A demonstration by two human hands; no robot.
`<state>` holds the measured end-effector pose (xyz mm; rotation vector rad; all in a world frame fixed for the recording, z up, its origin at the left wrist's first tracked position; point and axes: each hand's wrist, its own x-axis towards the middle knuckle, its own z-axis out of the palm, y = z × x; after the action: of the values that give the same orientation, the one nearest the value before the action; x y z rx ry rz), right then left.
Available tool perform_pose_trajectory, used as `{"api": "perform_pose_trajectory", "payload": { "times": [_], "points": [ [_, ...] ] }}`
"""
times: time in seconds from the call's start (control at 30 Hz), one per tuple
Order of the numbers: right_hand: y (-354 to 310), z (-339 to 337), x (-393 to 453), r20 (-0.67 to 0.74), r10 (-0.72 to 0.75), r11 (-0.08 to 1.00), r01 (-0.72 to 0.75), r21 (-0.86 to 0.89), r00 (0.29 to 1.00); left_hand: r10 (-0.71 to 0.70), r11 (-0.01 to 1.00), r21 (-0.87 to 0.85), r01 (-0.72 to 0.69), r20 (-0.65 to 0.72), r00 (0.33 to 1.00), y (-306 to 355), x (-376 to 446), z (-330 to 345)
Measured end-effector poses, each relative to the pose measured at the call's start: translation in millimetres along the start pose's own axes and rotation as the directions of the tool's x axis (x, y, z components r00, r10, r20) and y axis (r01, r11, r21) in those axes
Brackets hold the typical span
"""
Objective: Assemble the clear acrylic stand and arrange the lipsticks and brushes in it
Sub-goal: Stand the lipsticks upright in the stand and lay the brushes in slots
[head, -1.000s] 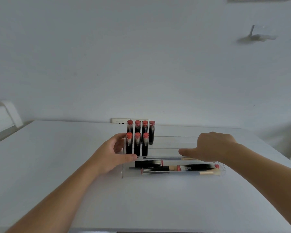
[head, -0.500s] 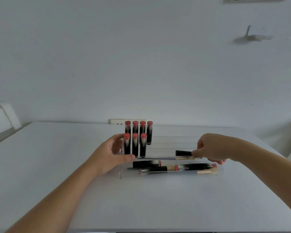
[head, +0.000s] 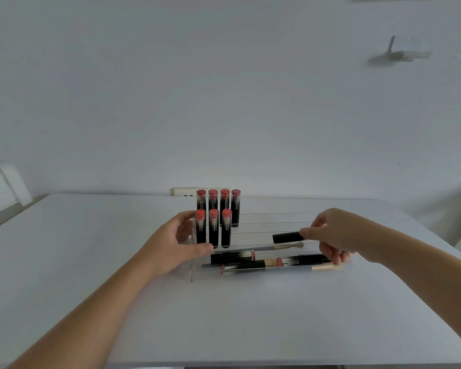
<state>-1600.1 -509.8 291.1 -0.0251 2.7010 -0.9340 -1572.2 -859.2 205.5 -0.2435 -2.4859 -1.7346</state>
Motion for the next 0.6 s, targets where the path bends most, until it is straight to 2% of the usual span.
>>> {"api": "perform_pose_trajectory", "payload": {
  "times": [0.1,0.17,0.33,0.5,0.6],
  "points": [
    [-1,-6,-4,-0.026,-0.057,0.988,0.060,0.141,0.998,0.011,1.000,-0.007,-0.011,0.003,1.000,0,0,0],
    [-4,-9,-8,-0.066,-0.110,0.978,0.120,0.174,0.992,0.011,1.000,-0.008,-0.011,0.000,1.000,1,0,1],
    [-21,-5,-12,-0.230,-0.303,0.933,0.337,0.125,0.925,0.007,1.000,-0.015,-0.007,0.000,1.000,1,-1,1],
    [-44,17,-11,-0.258,-0.458,0.874,0.484,0.044,0.851,0.004,1.000,-0.016,-0.004,-0.003,1.000,2,-1,1],
    [-51,33,-7,-0.264,-0.482,0.858,0.511,0.053,0.836,-0.005,1.000,-0.022,0.005,-0.001,1.000,3,-2,0]
  ]
}}
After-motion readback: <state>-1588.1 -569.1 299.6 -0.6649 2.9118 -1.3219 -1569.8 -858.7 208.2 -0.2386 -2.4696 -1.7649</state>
